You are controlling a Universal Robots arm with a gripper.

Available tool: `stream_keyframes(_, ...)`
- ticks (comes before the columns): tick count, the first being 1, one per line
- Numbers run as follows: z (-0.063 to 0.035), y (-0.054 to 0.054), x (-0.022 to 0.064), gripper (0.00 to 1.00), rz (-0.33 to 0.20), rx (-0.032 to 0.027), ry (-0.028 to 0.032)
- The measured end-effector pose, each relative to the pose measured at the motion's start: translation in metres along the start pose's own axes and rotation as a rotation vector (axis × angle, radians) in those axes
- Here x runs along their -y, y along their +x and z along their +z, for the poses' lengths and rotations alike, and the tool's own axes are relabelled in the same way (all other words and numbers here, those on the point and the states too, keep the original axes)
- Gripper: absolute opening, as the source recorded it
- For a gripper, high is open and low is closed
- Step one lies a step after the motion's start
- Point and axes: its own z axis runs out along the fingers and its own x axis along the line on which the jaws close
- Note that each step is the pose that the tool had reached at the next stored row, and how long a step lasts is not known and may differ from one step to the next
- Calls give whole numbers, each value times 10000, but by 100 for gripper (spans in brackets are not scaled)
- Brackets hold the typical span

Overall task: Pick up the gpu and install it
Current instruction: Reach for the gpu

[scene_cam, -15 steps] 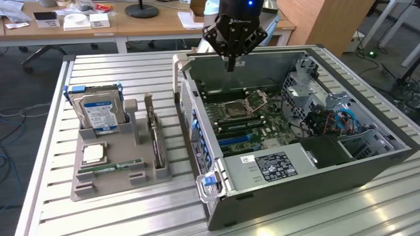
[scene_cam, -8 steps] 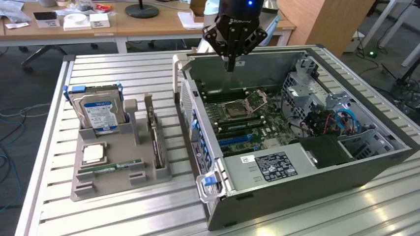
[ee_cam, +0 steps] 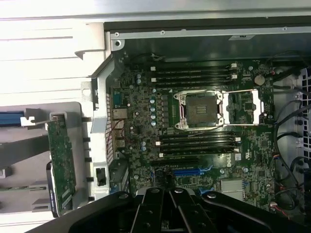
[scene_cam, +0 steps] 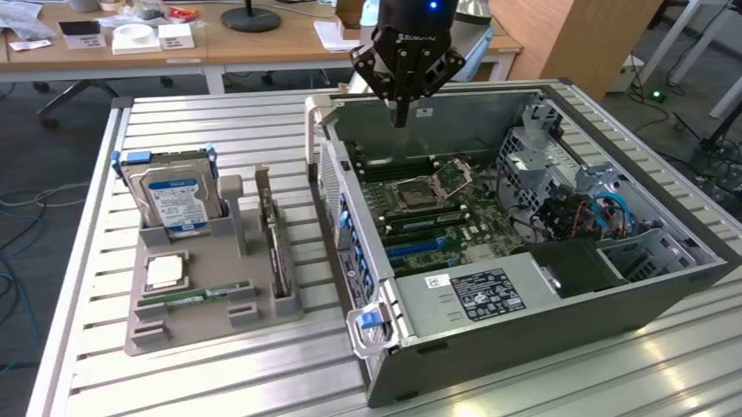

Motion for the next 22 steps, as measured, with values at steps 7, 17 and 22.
stream_keyframes(7,4,97,8,11,0,0,0)
stream_keyframes(17,18,248,19,11,0,1,0)
stream_keyframes(22,27,317,25,11,0,0,1)
